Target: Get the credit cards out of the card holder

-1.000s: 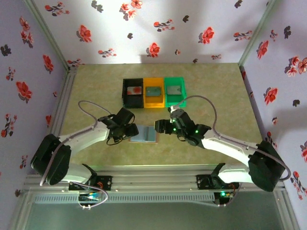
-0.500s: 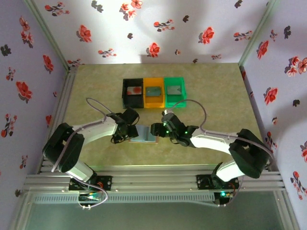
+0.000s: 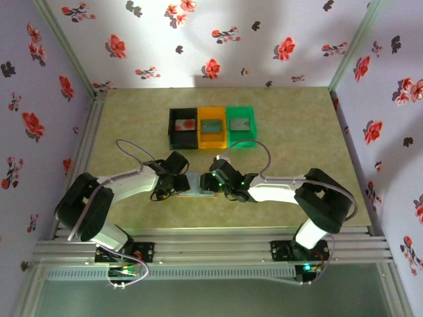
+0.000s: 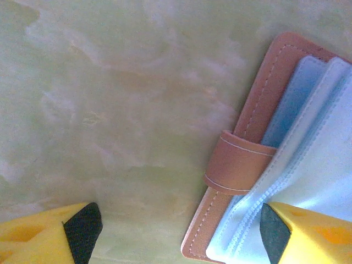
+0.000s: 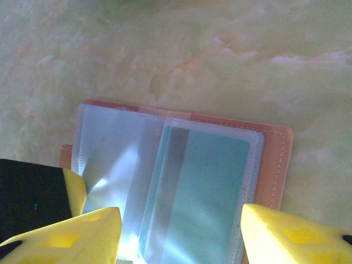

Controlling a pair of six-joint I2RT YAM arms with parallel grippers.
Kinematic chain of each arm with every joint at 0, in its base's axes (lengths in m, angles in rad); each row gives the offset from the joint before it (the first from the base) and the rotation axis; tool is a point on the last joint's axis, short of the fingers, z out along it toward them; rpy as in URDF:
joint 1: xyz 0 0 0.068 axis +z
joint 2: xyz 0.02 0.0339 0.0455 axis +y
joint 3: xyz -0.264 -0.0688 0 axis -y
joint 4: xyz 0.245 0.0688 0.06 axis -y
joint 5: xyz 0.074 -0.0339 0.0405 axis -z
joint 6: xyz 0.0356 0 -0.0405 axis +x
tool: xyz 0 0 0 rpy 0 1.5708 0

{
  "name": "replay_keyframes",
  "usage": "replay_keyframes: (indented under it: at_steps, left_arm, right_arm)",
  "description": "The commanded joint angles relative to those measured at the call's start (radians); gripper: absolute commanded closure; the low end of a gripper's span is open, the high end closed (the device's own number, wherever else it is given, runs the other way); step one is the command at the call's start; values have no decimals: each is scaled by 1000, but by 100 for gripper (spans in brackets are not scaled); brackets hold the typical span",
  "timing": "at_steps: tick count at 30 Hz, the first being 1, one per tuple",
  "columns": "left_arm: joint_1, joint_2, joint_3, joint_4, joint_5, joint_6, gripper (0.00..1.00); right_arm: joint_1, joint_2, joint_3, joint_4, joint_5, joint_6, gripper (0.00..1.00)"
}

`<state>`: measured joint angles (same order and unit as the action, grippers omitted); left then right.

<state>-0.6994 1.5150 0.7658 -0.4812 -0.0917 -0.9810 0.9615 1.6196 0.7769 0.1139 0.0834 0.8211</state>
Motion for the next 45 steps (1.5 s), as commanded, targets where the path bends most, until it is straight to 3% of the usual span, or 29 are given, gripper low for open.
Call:
replay_keyframes:
  at_steps: [1, 19, 45]
  left_arm:
    - [9, 33, -74, 61, 65, 9, 20]
    - [10, 86, -141, 184, 149, -11, 21]
    - [-24, 151, -126, 232, 181, -30, 21]
  right_arm:
    - [4, 27, 52, 1, 17, 24, 42]
    - [4, 61, 58, -60, 54, 75, 45]
    - [3, 83, 68, -62, 41, 78, 48]
